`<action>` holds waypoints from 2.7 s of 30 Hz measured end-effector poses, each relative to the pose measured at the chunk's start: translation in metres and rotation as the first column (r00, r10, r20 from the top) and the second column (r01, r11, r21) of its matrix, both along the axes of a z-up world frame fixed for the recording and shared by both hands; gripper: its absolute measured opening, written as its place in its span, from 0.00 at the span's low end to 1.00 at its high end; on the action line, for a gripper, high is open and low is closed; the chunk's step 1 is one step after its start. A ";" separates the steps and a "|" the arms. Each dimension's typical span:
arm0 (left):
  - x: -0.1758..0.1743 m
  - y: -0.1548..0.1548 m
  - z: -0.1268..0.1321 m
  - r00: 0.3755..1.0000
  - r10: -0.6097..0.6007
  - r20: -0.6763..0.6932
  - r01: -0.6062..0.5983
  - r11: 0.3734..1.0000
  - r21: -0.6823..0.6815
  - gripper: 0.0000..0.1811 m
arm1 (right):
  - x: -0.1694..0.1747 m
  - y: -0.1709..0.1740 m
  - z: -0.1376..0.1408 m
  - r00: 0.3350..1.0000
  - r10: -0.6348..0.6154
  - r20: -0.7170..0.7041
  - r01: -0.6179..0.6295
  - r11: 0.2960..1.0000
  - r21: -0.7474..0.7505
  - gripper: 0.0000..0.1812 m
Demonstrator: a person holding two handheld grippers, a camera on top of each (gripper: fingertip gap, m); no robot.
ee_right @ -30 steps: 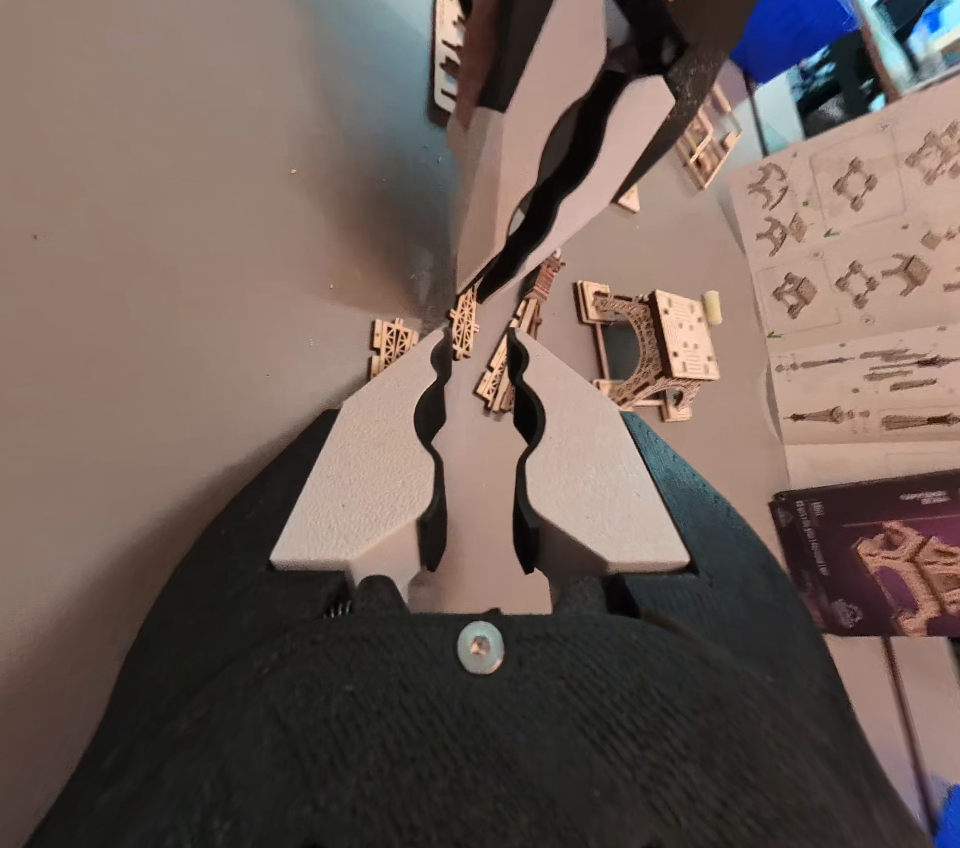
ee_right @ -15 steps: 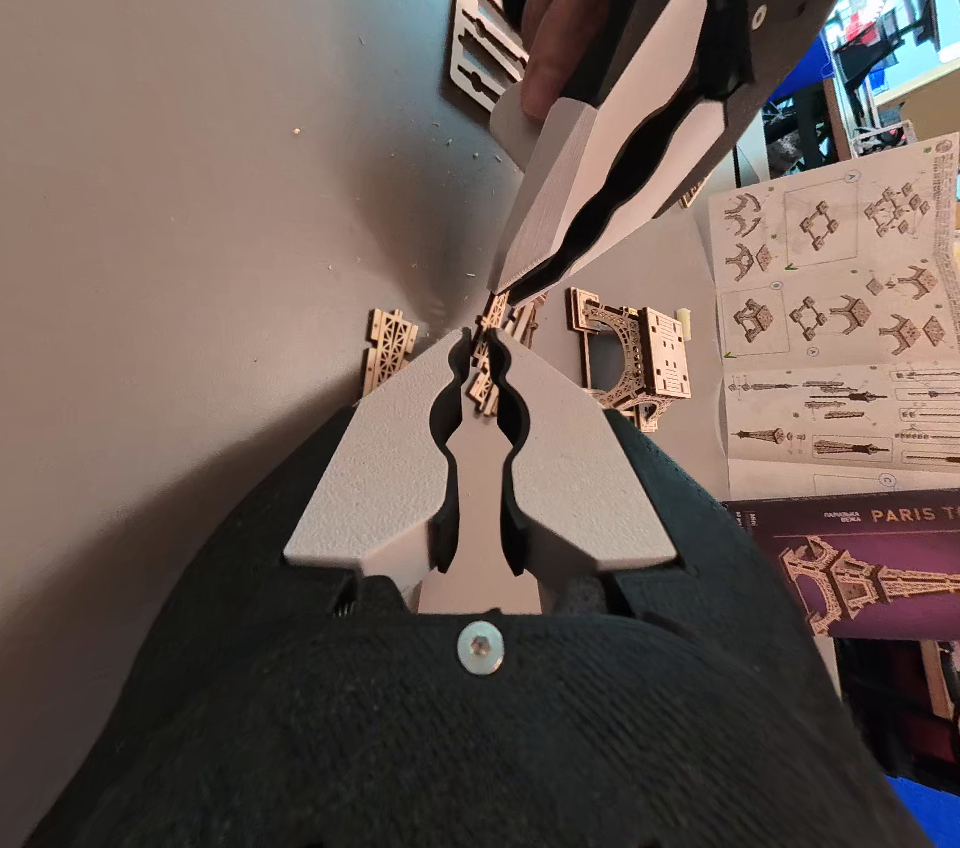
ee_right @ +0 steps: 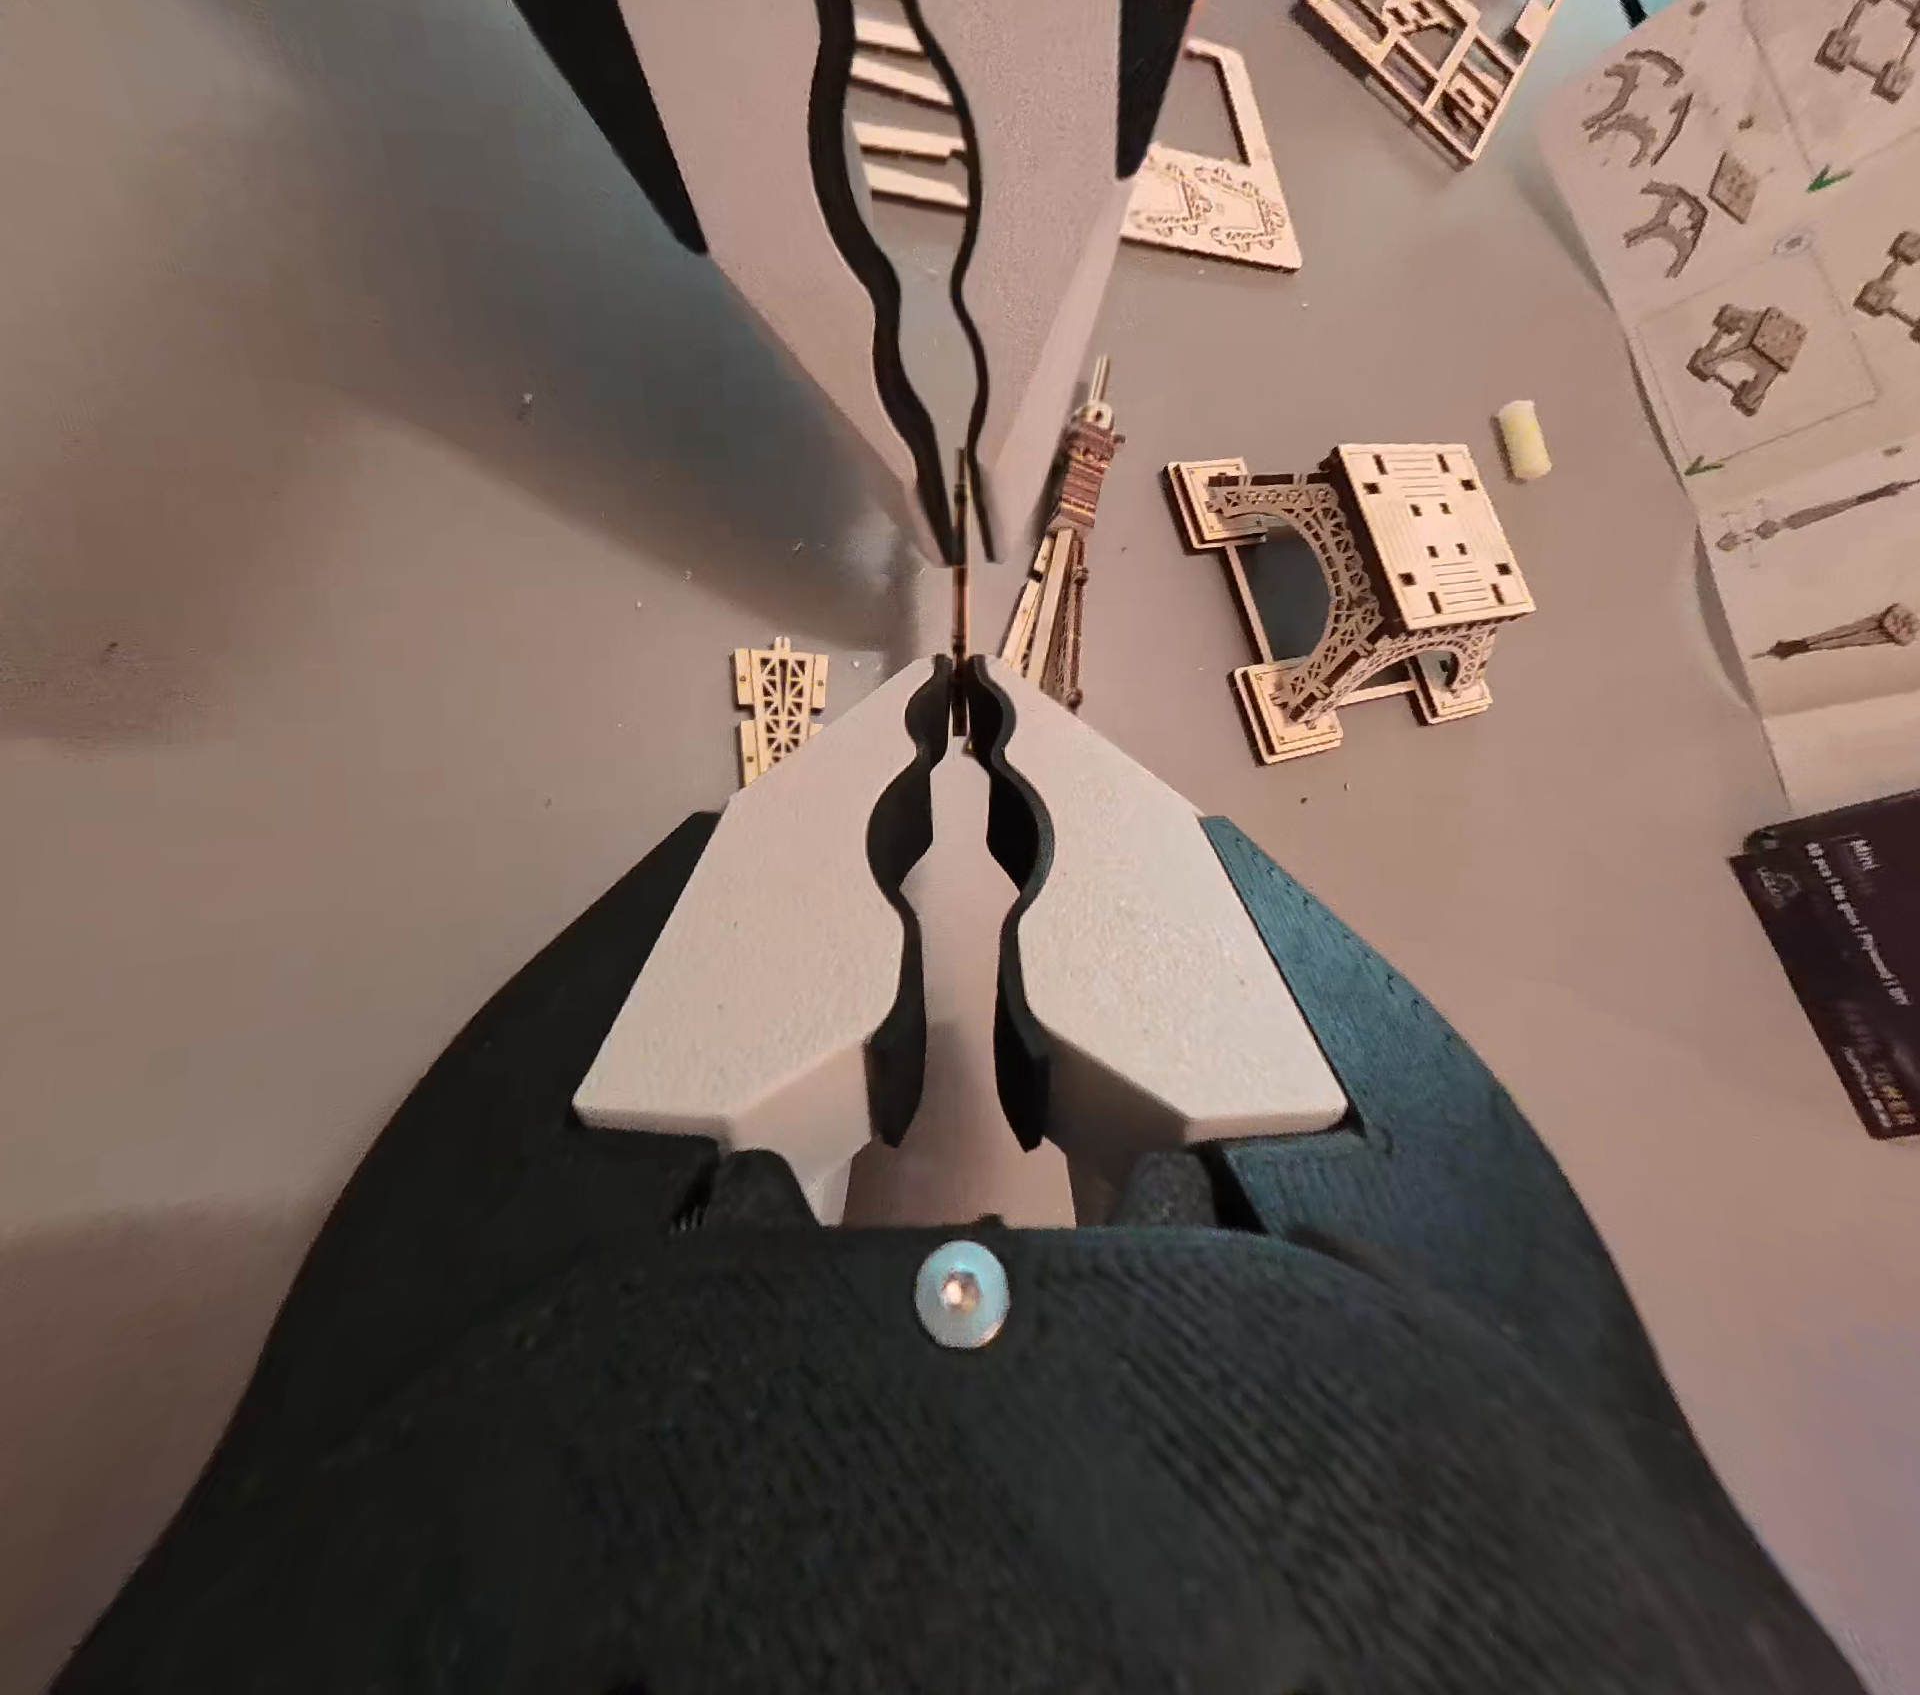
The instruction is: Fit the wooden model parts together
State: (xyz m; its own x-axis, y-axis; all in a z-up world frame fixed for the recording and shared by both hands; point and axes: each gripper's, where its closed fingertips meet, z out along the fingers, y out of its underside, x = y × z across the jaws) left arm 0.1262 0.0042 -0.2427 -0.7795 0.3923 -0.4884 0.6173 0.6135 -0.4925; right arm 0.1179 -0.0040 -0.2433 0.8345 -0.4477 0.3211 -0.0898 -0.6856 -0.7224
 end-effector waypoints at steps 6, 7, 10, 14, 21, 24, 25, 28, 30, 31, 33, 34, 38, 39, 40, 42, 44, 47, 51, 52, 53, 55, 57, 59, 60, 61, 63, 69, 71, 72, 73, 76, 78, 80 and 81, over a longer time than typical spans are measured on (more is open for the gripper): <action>-0.004 -0.009 0.000 1.000 -0.014 -0.007 0.014 0.999 0.028 0.06 | 0.007 -0.003 0.000 0.997 -0.075 -0.022 0.075 0.997 0.024 0.00; -0.003 -0.009 0.000 1.000 -0.014 0.001 0.014 0.999 0.040 0.03 | 0.006 -0.002 0.001 0.997 -0.072 -0.028 0.073 0.997 0.032 0.00; 0.001 -0.012 -0.001 0.999 -0.019 0.026 0.017 0.998 0.062 0.01 | 0.008 0.001 0.004 0.996 -0.080 -0.030 0.081 0.995 0.061 0.00; 0.002 -0.015 -0.004 0.998 -0.033 -0.045 0.036 0.997 0.068 0.01 | 0.008 -0.003 0.002 0.998 -0.065 0.017 0.065 0.998 0.020 0.01; 0.001 -0.017 0.005 0.946 -0.132 -0.297 0.128 0.991 -0.034 0.01 | 0.005 -0.026 0.010 0.993 -0.089 -0.079 0.102 0.977 0.185 0.17; 0.000 -0.015 0.000 0.930 -0.165 -0.327 0.178 0.984 0.009 0.01 | 0.009 -0.025 0.006 0.987 -0.088 -0.135 0.119 0.964 0.238 0.23; -0.001 -0.014 -0.002 0.926 -0.177 -0.332 0.198 0.980 0.028 0.01 | 0.009 -0.025 -0.001 0.982 -0.083 -0.170 0.120 0.969 0.217 0.25; -0.001 -0.015 -0.006 0.919 -0.188 -0.346 0.226 0.971 0.073 0.01 | 0.012 -0.028 -0.014 0.974 -0.073 -0.217 0.109 0.981 0.158 0.28; -0.001 -0.016 -0.007 0.917 -0.197 -0.347 0.247 0.963 0.106 0.01 | 0.015 -0.027 -0.013 0.971 -0.067 -0.229 0.108 0.979 0.173 0.24; -0.001 -0.015 -0.007 0.915 -0.202 -0.348 0.259 0.958 0.124 0.01 | 0.016 -0.026 -0.012 0.972 -0.058 -0.227 0.100 0.979 0.178 0.21; -0.002 -0.014 -0.006 0.909 -0.215 -0.357 0.284 0.946 0.153 0.01 | 0.014 -0.024 -0.013 0.974 -0.037 -0.224 0.078 0.981 0.175 0.20; -0.002 -0.015 -0.006 0.905 -0.223 -0.363 0.296 0.941 0.162 0.01 | 0.013 -0.023 -0.014 0.973 -0.026 -0.228 0.066 0.983 0.169 0.21; -0.001 -0.018 -0.003 0.891 -0.246 -0.381 0.329 0.929 0.169 0.00 | 0.011 -0.022 -0.021 0.972 -0.025 -0.232 0.055 0.991 0.120 0.26; 0.000 -0.019 -0.003 0.890 -0.250 -0.381 0.334 0.927 0.172 0.01 | 0.012 -0.021 -0.020 0.973 -0.023 -0.229 0.052 0.991 0.122 0.25; 0.000 -0.020 -0.004 0.890 -0.252 -0.381 0.337 0.925 0.173 0.01 | 0.013 -0.021 -0.020 0.974 -0.027 -0.227 0.057 0.990 0.126 0.25; 0.001 -0.021 -0.005 0.888 -0.255 -0.382 0.340 0.924 0.174 0.01 | 0.015 -0.022 -0.018 0.973 -0.040 -0.228 0.074 0.987 0.142 0.22; 0.001 -0.022 -0.007 0.884 -0.256 -0.391 0.342 0.925 0.167 0.00 | 0.018 -0.023 -0.017 0.971 -0.049 -0.234 0.087 0.984 0.154 0.21; 0.002 -0.021 -0.011 0.889 -0.252 -0.382 0.338 0.924 0.177 0.01 | 0.016 -0.021 -0.017 0.968 -0.034 -0.249 0.075 0.985 0.158 0.22; 0.004 -0.018 -0.014 0.892 -0.255 -0.374 0.338 0.925 0.175 0.01 | 0.019 -0.019 -0.018 0.964 -0.035 -0.262 0.080 0.984 0.162 0.21; 0.004 -0.019 -0.013 0.890 -0.259 -0.375 0.339 0.926 0.165 0.00 | 0.020 -0.018 -0.018 0.964 -0.034 -0.265 0.080 0.983 0.163 0.21; 0.005 -0.019 -0.013 0.889 -0.260 -0.376 0.338 0.928 0.157 0.00 | 0.019 -0.017 -0.018 0.963 -0.029 -0.269 0.076 0.984 0.163 0.21; 0.006 -0.019 -0.013 0.887 -0.262 -0.380 0.339 0.929 0.151 0.00 | 0.019 -0.015 -0.020 0.960 -0.023 -0.279 0.069 0.986 0.155 0.21; 0.006 -0.019 -0.013 0.881 -0.269 -0.389 0.345 0.928 0.140 0.01 | 0.019 -0.015 -0.022 0.957 -0.025 -0.288 0.069 0.987 0.143 0.20; 0.007 -0.019 -0.014 0.880 -0.273 -0.388 0.350 0.926 0.142 0.01 | 0.020 -0.015 -0.022 0.956 -0.027 -0.291 0.072 0.987 0.145 0.18; 0.007 -0.019 -0.015 0.881 -0.275 -0.385 0.351 0.925 0.142 0.00 | 0.020 -0.015 -0.022 0.955 -0.027 -0.295 0.073 0.986 0.148 0.17; 0.007 -0.019 -0.015 0.879 -0.275 -0.389 0.352 0.925 0.141 0.01 | 0.021 -0.014 -0.022 0.954 -0.026 -0.299 0.075 0.986 0.152 0.16; 0.007 -0.020 -0.015 0.878 -0.274 -0.393 0.350 0.927 0.135 0.01 | 0.022 -0.014 -0.022 0.952 -0.023 -0.305 0.074 0.985 0.158 0.15; 0.008 -0.019 -0.015 0.872 -0.279 -0.402 0.348 0.931 0.110 0.01 | 0.023 -0.013 -0.022 0.950 -0.022 -0.313 0.076 0.984 0.160 0.16; 0.008 -0.019 -0.015 0.870 -0.281 -0.406 0.349 0.931 0.103 0.01 | 0.023 -0.013 -0.022 0.950 -0.021 -0.313 0.075 0.984 0.160 0.16; 0.008 -0.019 -0.015 0.869 -0.283 -0.406 0.350 0.931 0.100 0.01 | 0.023 -0.013 -0.022 0.950 -0.021 -0.313 0.074 0.984 0.160 0.16; 0.008 -0.019 -0.015 0.868 -0.284 -0.406 0.351 0.931 0.099 0.00 | 0.023 -0.013 -0.022 0.950 -0.021 -0.312 0.074 0.984 0.159 0.16; 0.008 -0.020 -0.015 0.869 -0.285 -0.405 0.352 0.931 0.100 0.01 | 0.023 -0.013 -0.022 0.950 -0.020 -0.313 0.074 0.984 0.160 0.16; 0.008 -0.020 -0.015 0.869 -0.285 -0.406 0.351 0.931 0.099 0.01 | 0.023 -0.013 -0.022 0.949 -0.020 -0.314 0.074 0.984 0.161 0.16; 0.008 -0.020 -0.015 0.867 -0.284 -0.409 0.350 0.932 0.096 0.01 | 0.023 -0.013 -0.022 0.949 -0.019 -0.316 0.073 0.984 0.162 0.16; 0.008 -0.020 -0.015 0.867 -0.284 -0.411 0.350 0.932 0.094 0.01 | 0.023 -0.013 -0.022 0.948 -0.018 -0.318 0.073 0.984 0.163 0.16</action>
State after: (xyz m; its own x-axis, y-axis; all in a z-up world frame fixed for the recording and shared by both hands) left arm 0.1342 -0.0155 -0.2577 -0.7122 0.6967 -0.0857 0.5741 0.5078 -0.6424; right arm 0.1406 -0.0169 -0.2653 0.8578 -0.5126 -0.0382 -0.3591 -0.5444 -0.7581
